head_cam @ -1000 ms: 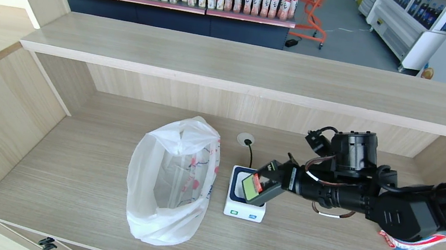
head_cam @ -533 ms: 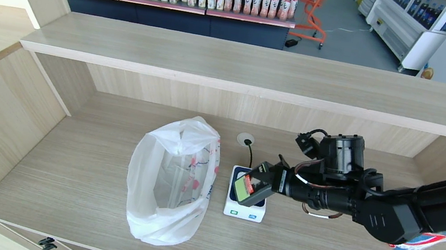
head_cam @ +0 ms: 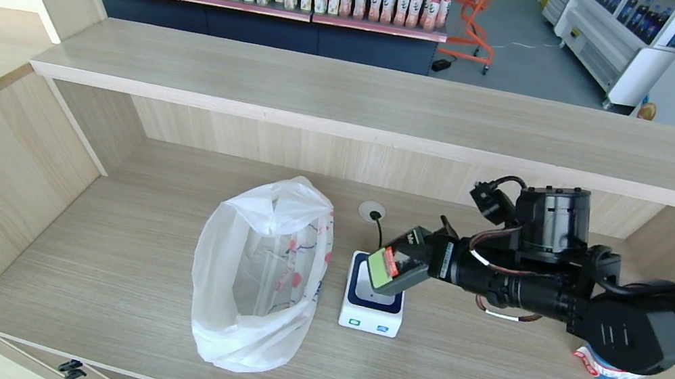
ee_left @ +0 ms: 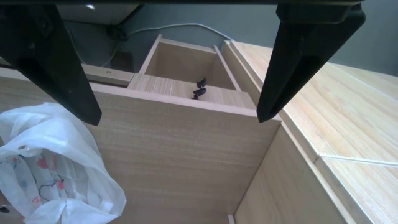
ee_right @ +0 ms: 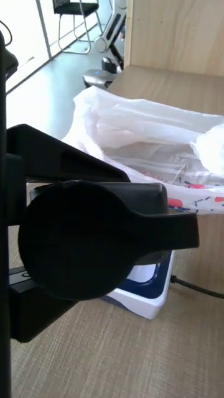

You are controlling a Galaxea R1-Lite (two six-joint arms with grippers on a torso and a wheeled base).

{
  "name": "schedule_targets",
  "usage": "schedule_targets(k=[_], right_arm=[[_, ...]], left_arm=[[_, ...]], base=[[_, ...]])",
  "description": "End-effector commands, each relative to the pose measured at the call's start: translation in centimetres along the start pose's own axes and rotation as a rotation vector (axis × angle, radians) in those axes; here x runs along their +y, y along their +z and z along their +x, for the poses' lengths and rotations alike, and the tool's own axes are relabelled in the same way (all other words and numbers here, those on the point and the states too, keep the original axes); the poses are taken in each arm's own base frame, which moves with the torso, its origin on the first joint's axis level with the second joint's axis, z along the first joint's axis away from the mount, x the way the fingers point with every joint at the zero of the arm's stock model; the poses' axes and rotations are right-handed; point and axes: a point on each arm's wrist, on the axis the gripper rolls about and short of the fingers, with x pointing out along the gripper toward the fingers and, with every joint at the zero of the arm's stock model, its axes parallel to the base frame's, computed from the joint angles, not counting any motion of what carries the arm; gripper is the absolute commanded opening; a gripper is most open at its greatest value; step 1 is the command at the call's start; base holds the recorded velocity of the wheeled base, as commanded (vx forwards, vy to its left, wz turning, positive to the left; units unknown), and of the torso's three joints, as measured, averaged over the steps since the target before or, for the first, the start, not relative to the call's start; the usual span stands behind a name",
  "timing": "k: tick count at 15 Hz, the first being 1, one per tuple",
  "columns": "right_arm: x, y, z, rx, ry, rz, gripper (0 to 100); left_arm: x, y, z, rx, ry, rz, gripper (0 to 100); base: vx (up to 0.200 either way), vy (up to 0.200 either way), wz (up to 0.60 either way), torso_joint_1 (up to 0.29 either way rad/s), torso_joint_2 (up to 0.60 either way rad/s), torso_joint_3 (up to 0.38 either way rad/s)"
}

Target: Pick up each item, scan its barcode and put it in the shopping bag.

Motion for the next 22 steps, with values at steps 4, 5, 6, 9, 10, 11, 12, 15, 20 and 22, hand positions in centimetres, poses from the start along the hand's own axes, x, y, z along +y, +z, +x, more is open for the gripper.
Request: schedule_targets(k=[4, 5, 6, 9, 10, 11, 12, 15, 20, 22], right_arm=[[1.8, 0.8, -13.5, -0.211, -0.06, -0.471, 0], [1.9, -0.5, -15.0, -0.211, -0.076, -0.478, 0], [1.7, -1.1, -15.5, -0.212, -0.119, -0.473, 0], [2.2, -1.8, -16.9, -0.244, -0.149, -0.477, 0], [2.2, -1.8, -16.9, -0.241, -0.148, -0.473, 0], [2.2, -1.9, -16.9, -0.239, -0.147, -0.468, 0], [2.1, -2.1, -16.7, -0.231, -0.142, -0.435, 0], [2.6, -1.8, -16.1, -0.23, -0.099, -0.294, 0], [2.4, -0.3, -12.7, -0.13, -0.107, -0.247, 0], [1.6, -0.6, -10.1, -0.057, -0.127, -0.227, 0]], left_arm=[[0.0, 0.0, 0.0, 0.002, 0.0, 0.001, 100], [0.0, 0.0, 0.0, 0.0, 0.0, 0.0, 100], [0.0, 0.0, 0.0, 0.0, 0.0, 0.0, 100], [0.0, 0.0, 0.0, 0.0, 0.0, 0.003, 100], [0.0, 0.0, 0.0, 0.0, 0.0, 0.005, 100], [0.0, 0.0, 0.0, 0.0, 0.0, 0.005, 100], [0.0, 0.0, 0.0, 0.002, 0.0, 0.002, 100], [0.0, 0.0, 0.0, 0.002, 0.0, -0.001, 100], [0.0, 0.0, 0.0, 0.0, 0.0, -0.001, 100], [0.0, 0.0, 0.0, 0.002, 0.0, 0.001, 100]], base=[[0.0, 0.0, 0.0, 0.0, 0.0, 0.0], [0.0, 0.0, 0.0, 0.0, 0.0, 0.0], [0.0, 0.0, 0.0, 0.0, 0.0, 0.0], [0.0, 0.0, 0.0, 0.0, 0.0, 0.0], [0.0, 0.0, 0.0, 0.0, 0.0, 0.0], [0.0, 0.0, 0.0, 0.0, 0.0, 0.0], [0.0, 0.2, 0.0, 0.002, 0.0, 0.002], [0.0, 0.2, 0.0, -0.004, 0.0, 0.004], [0.0, 0.16, 0.0, 0.002, 0.0, 0.004], [0.0, 0.0, 0.0, 0.0, 0.0, 0.0]])
